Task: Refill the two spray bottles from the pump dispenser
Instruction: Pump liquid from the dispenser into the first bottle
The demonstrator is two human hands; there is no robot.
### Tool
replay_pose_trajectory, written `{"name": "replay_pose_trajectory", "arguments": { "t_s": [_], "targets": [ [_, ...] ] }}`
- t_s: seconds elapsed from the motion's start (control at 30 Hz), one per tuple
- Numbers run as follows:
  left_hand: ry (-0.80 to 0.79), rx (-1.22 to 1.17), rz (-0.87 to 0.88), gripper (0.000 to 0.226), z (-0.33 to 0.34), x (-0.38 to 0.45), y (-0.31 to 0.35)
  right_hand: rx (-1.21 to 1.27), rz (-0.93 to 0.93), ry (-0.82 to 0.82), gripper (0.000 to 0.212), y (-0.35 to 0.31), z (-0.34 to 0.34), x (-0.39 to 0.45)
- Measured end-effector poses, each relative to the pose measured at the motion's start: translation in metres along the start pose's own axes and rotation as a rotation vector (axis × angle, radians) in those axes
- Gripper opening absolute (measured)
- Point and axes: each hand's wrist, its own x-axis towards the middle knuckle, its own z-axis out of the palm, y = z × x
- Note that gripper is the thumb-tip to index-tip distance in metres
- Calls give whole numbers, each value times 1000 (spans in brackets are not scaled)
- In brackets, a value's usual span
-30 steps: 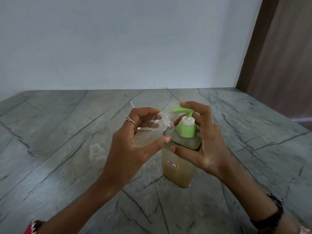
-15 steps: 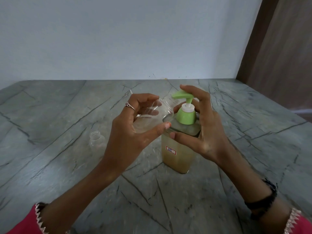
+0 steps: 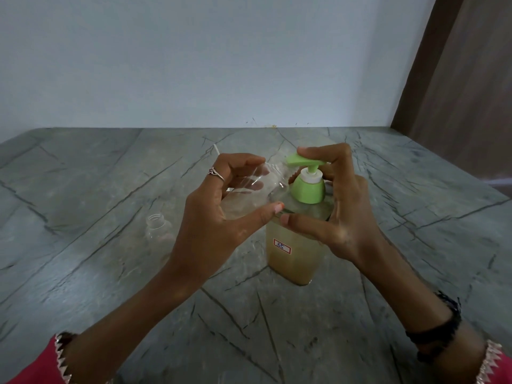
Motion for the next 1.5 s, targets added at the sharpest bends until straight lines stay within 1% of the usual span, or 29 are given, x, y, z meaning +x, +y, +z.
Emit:
{"name": "replay_pose_trajectory", "arguments": {
  "t_s": [0.4, 0.6, 0.9, 1.03, 1.3, 1.5],
  "targets": [
    [7, 14, 14, 46, -1, 1, 1, -76, 8, -33, 87, 2, 1, -3],
    [8, 9, 13, 46, -1, 0, 1, -30, -10, -24, 72, 2, 1, -2],
    [-3, -8, 11, 45, 1, 0, 0, -21, 17, 21, 60, -2, 3, -1],
    [4, -25, 3, 45, 1, 0, 0, -56, 20, 21, 62, 0, 3, -4],
    [12, -24, 0, 46, 0, 0, 2, -110, -19, -6, 77, 4, 3, -5],
    [7, -14, 5, 47, -1, 0, 1, -69, -28, 14, 70, 4, 4, -3]
  ]
}}
